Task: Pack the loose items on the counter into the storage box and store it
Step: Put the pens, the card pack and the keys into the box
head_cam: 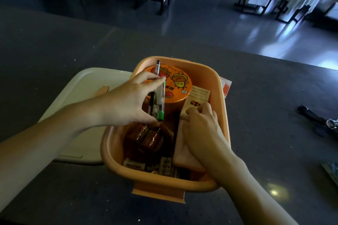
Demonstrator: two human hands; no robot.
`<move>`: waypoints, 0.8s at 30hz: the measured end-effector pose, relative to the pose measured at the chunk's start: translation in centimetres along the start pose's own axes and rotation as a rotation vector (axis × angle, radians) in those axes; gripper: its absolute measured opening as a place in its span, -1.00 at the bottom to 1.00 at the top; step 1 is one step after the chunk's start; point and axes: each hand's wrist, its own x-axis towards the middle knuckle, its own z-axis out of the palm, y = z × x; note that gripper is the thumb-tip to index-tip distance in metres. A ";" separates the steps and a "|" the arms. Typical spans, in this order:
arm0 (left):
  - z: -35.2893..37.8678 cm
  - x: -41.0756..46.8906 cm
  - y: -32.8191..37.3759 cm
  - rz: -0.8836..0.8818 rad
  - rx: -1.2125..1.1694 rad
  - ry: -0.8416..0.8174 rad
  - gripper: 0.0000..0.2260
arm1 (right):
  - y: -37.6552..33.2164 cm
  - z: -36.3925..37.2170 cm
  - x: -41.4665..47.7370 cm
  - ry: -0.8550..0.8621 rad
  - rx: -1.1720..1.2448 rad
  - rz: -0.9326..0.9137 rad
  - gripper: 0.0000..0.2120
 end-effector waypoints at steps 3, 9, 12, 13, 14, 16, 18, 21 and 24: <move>-0.2 0.0 -0.1 -0.003 -0.034 -0.013 -0.09 | 0.4 -0.7 1.1 -0.077 0.237 0.131 -0.66; 0.0 -0.1 0.1 -0.020 -0.067 -0.032 -0.03 | 1.7 -1.8 3.2 -0.287 0.632 0.329 -0.57; 0.1 -0.3 -0.2 -0.017 -0.076 -0.028 -0.06 | 2.1 -2.3 3.6 -0.299 0.799 0.408 -0.54; 0.1 -0.3 -0.2 -0.017 -0.083 -0.028 -0.07 | 2.3 -2.5 3.6 -0.297 0.838 0.425 -0.53; 0.1 -0.4 -0.2 -0.016 -0.096 -0.032 -0.07 | 2.4 -2.5 3.6 -0.294 0.870 0.432 -0.52; 0.1 -0.7 -0.1 -0.017 -0.125 -0.045 -0.06 | 2.6 -2.4 3.4 -0.263 0.926 0.433 -0.50; 0.1 -1.0 0.0 -0.020 -0.145 -0.053 -0.07 | 2.5 -2.2 3.4 -0.209 0.943 0.405 -0.51; 0.3 -1.3 0.0 -0.028 -0.146 -0.049 -0.06 | 2.2 -1.9 4.2 -0.180 0.899 0.376 -0.37; 0.5 -1.5 -0.1 -0.031 -0.138 -0.041 -0.07 | 1.9 -1.4 4.6 -0.220 0.736 0.315 -0.16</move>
